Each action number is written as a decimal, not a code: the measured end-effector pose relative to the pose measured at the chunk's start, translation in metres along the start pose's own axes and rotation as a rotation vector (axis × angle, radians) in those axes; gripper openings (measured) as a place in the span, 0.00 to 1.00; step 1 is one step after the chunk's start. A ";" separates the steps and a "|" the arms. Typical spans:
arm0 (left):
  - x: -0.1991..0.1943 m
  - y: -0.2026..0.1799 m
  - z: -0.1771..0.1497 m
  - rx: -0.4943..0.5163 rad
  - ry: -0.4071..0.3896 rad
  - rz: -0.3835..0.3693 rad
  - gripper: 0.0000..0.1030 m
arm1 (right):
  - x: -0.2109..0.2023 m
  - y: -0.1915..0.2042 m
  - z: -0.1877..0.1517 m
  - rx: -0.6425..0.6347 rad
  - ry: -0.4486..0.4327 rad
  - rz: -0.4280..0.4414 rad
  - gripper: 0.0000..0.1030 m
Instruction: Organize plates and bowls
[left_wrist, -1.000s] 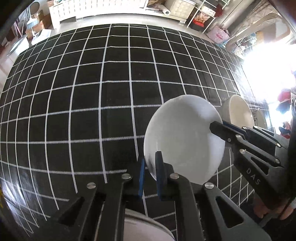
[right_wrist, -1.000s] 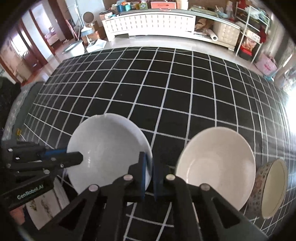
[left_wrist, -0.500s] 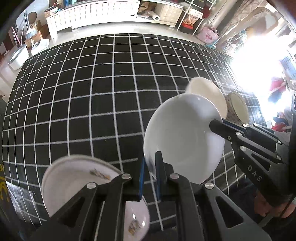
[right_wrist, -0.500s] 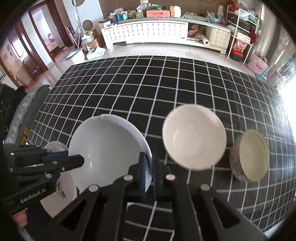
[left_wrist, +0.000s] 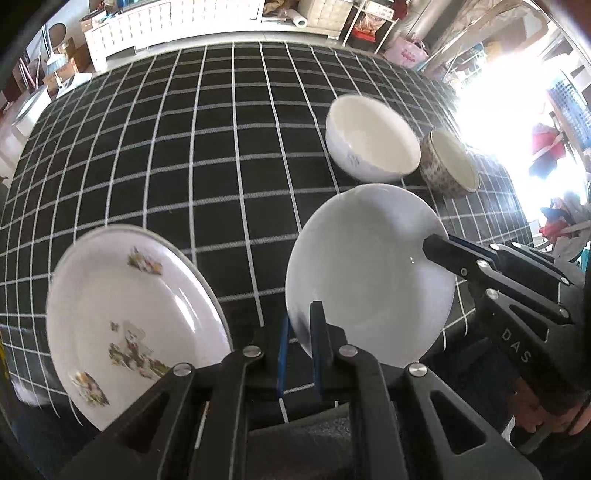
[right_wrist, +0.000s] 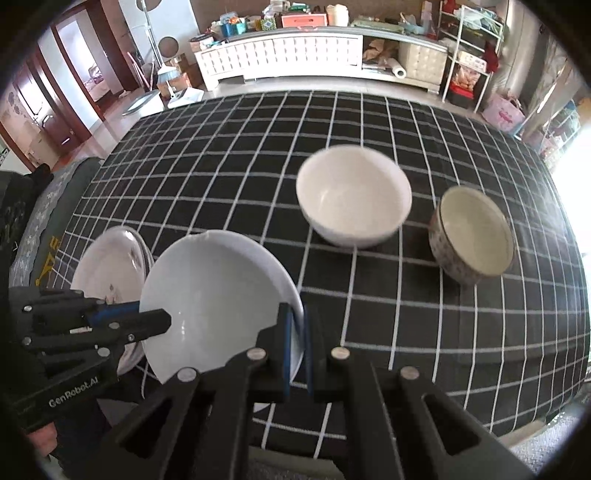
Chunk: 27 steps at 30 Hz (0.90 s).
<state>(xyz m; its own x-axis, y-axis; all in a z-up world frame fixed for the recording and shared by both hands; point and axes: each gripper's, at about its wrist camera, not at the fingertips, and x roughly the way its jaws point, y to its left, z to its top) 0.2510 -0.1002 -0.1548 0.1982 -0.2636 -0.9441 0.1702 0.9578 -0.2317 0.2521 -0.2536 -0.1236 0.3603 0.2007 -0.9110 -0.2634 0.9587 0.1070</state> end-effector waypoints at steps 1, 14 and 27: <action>0.003 -0.001 -0.002 0.000 0.005 0.001 0.09 | 0.001 -0.001 -0.002 0.001 0.004 -0.003 0.09; 0.040 -0.012 -0.004 0.000 0.074 0.032 0.09 | 0.026 -0.005 -0.023 0.029 0.080 0.005 0.09; 0.051 -0.016 0.001 0.002 0.072 0.029 0.09 | 0.031 -0.009 -0.025 0.040 0.116 0.017 0.09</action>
<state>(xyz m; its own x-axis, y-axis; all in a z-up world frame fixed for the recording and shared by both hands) 0.2589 -0.1289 -0.1986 0.1328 -0.2263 -0.9650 0.1671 0.9648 -0.2032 0.2434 -0.2606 -0.1622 0.2499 0.1943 -0.9486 -0.2316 0.9632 0.1363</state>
